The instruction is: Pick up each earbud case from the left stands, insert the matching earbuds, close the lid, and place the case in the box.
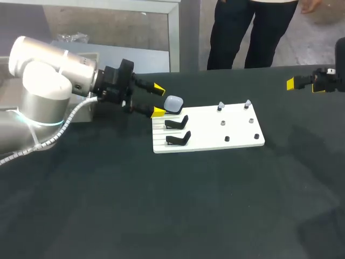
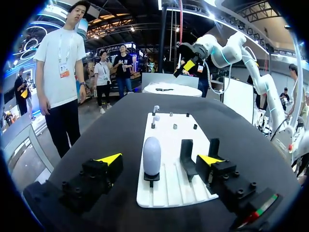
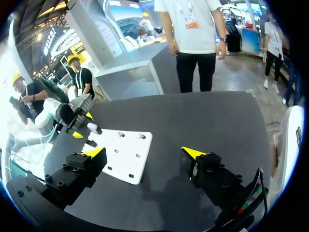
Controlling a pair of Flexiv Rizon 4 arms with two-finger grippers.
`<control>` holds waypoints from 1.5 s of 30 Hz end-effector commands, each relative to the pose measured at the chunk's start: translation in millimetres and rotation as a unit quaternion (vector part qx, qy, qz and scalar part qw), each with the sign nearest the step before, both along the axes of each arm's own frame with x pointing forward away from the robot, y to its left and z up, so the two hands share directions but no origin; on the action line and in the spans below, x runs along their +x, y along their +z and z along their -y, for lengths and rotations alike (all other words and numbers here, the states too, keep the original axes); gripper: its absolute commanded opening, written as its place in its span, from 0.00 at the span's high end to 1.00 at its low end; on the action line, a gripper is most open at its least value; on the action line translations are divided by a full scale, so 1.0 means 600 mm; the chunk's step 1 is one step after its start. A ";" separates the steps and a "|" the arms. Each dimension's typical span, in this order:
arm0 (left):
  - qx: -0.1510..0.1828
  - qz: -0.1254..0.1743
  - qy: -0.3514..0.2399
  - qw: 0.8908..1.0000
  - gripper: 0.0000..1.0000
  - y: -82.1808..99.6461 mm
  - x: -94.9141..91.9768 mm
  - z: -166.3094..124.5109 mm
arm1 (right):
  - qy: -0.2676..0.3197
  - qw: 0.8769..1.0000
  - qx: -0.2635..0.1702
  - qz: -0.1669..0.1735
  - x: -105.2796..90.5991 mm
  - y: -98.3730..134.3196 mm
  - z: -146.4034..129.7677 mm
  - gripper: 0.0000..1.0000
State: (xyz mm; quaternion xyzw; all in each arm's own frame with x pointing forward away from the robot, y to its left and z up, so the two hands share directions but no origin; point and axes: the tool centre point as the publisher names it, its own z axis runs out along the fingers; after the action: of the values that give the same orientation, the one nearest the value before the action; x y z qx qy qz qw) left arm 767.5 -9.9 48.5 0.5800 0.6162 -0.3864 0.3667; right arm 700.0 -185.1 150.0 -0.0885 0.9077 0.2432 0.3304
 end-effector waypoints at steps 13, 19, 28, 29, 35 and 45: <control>-0.012 0.000 0.000 1.000 0.00 -0.027 0.020 0.030 | 0.000 1.000 0.000 0.000 0.000 0.000 0.000 0.00; -0.017 -0.003 -0.004 1.000 0.13 -0.033 0.021 0.038 | 0.000 1.000 0.000 0.000 0.000 0.000 0.000 0.00; -0.017 -0.001 -0.005 1.000 0.24 -0.035 0.019 0.047 | 0.000 1.000 0.000 0.000 0.000 0.000 0.000 0.00; -0.017 -0.002 -0.005 1.000 0.25 -0.036 0.019 0.047 | 0.000 1.000 0.000 0.000 0.000 0.000 0.000 0.00; -0.014 -0.002 -0.006 1.000 0.38 -0.039 0.018 0.049 | 0.000 1.000 0.000 0.000 0.000 0.000 0.000 0.00; -0.010 -0.005 -0.003 1.000 0.52 -0.047 0.019 0.052 | 0.000 1.000 0.000 0.000 0.000 0.000 0.000 0.00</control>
State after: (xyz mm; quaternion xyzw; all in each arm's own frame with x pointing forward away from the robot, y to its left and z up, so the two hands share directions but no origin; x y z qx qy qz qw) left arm 776.7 -39.2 21.7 0.5754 0.6124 -0.3968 0.3694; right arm 700.0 -185.1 150.0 -0.0885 0.9077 0.2432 0.3304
